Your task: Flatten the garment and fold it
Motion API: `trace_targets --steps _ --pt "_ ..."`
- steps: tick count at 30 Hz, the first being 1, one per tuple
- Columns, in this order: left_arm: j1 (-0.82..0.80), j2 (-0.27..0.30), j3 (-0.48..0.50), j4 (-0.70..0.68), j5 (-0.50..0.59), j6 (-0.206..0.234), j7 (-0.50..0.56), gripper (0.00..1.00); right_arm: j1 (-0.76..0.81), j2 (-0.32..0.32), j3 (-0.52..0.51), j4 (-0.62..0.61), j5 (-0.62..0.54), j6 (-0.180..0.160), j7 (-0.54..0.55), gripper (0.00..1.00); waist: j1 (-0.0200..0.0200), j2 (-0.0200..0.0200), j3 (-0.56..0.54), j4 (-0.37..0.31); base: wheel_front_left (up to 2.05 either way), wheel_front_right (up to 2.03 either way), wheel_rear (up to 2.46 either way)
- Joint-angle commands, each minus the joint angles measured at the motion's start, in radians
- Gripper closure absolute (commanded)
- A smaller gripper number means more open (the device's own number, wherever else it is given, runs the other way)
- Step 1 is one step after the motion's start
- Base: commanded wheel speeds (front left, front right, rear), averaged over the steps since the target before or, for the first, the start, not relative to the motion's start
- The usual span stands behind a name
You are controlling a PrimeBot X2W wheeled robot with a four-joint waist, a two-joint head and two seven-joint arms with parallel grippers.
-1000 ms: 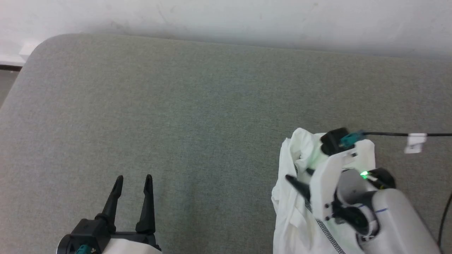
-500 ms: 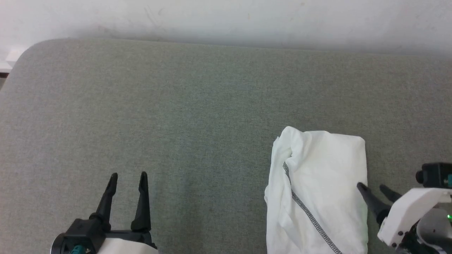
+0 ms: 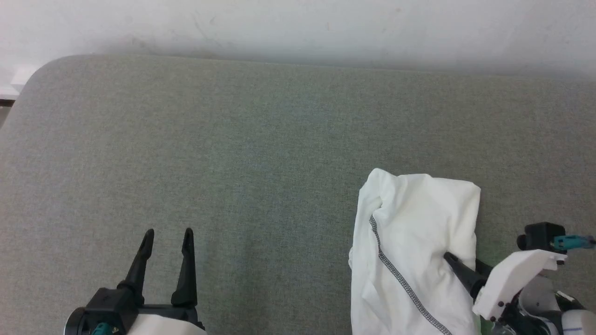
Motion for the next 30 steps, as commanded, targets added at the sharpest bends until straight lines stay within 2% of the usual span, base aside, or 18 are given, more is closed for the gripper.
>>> trace_targets --steps 1,2,3,4,5,11,19,24,30 --pt "0.002 0.007 0.000 -0.002 0.010 -0.004 0.003 0.00 -0.023 0.003 0.014 0.057 -0.003 -0.001 -0.015 0.00 0.0001 0.0000 -0.007 -0.002 0.00 0.00 0.00" --pt "0.003 0.008 -0.002 -0.002 0.010 -0.004 0.005 0.00 -0.034 0.003 0.020 0.085 -0.004 -0.001 -0.027 0.00 0.0001 0.0000 -0.011 -0.002 0.00 0.00 0.00" --pt "0.005 0.010 -0.004 -0.003 0.009 -0.005 0.007 0.00 -0.044 0.003 0.026 0.109 -0.005 -0.001 -0.039 0.18 0.0001 0.0000 -0.014 -0.003 0.00 0.00 0.00" --pt "0.006 0.011 -0.006 -0.004 0.009 -0.006 0.009 0.00 -0.052 0.003 0.032 0.130 -0.006 -0.001 -0.049 0.70 0.0001 0.0000 -0.018 -0.004 0.00 0.00 0.00" --pt "0.008 0.012 -0.008 -0.005 0.010 -0.006 0.012 0.00 -0.059 0.003 0.036 0.147 -0.006 -0.001 -0.056 1.00 0.0001 0.0000 -0.021 -0.005 0.00 0.00 0.00" --pt "0.007 0.020 -0.016 -0.021 0.010 -0.006 0.024 0.00 -0.085 0.003 0.025 0.127 -0.085 -0.001 -0.080 1.00 0.0001 0.0000 -0.022 -0.023 0.00 0.00 0.00" --pt "-0.027 0.026 -0.014 -0.049 0.010 -0.006 0.019 0.00 -0.193 -0.027 0.015 0.008 -0.202 -0.001 -0.016 1.00 0.0001 0.0000 0.019 -0.083 0.00 0.00 0.00" --pt "-0.073 0.037 -0.016 -0.061 0.014 -0.012 0.019 0.00 -0.282 -0.104 0.014 -0.026 -0.236 -0.001 0.055 1.00 0.0001 0.0000 0.070 -0.111 0.00 0.00 0.00" --pt "-0.125 0.045 -0.019 -0.091 0.025 -0.009 0.023 0.00 -0.364 -0.248 0.009 -0.059 -0.276 -0.001 0.113 1.00 0.0001 0.0000 0.156 -0.140 0.00 0.00 0.00"
